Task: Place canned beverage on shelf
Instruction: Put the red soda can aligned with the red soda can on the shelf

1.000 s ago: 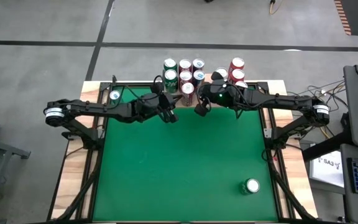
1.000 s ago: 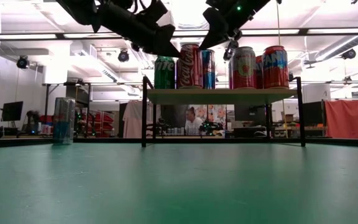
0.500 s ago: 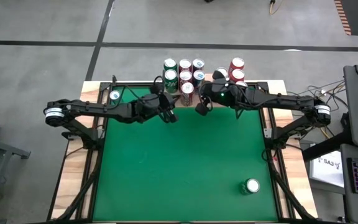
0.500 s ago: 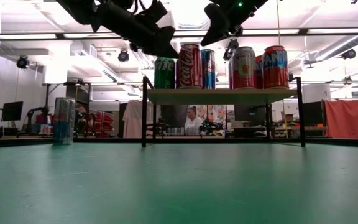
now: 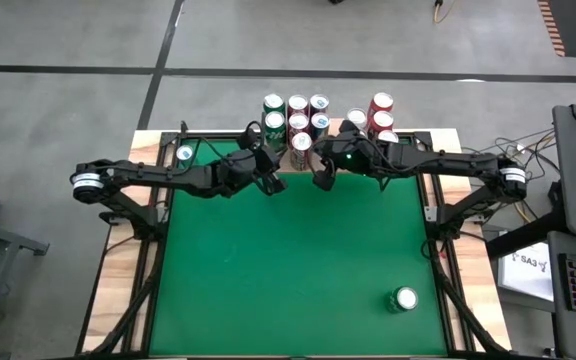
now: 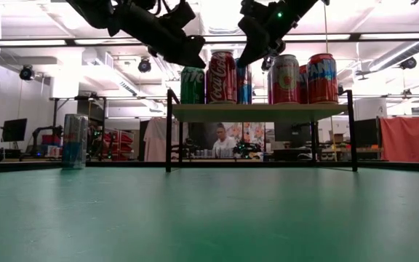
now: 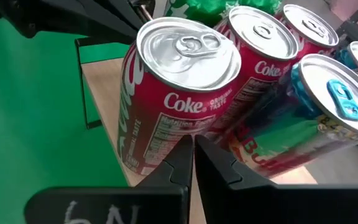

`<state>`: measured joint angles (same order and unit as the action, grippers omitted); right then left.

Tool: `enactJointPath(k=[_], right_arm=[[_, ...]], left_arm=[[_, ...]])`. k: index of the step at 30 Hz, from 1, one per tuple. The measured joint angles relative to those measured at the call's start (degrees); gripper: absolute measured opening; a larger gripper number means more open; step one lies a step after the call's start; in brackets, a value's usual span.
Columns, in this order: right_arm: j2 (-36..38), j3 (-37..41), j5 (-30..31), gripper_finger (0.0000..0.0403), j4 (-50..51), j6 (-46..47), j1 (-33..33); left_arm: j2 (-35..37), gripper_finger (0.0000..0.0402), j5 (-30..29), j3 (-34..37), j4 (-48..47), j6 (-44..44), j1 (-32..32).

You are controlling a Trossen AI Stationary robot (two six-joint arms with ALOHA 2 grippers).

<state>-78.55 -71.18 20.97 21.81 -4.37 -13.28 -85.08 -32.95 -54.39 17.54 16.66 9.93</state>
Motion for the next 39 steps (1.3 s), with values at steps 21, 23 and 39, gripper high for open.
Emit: enactJointPath(k=[21,23,39], right_arm=[[-0.67,-0.11,0.02,0.0009,-0.25,-0.76,-0.03],[-0.69,-0.11,0.02,0.0009,-0.25,-0.76,-0.04],[-0.69,-0.07,0.09,0.0009,-1.39,-2.57,-0.07]], left_arm=[[-0.02,0.0000,1.49,0.00,0.84,0.20,0.02],[-0.02,0.0000,1.52,0.03,0.90,0.20,0.02],[-2.58,0.0000,0.02,0.07,2.97,-0.71,-0.23]])
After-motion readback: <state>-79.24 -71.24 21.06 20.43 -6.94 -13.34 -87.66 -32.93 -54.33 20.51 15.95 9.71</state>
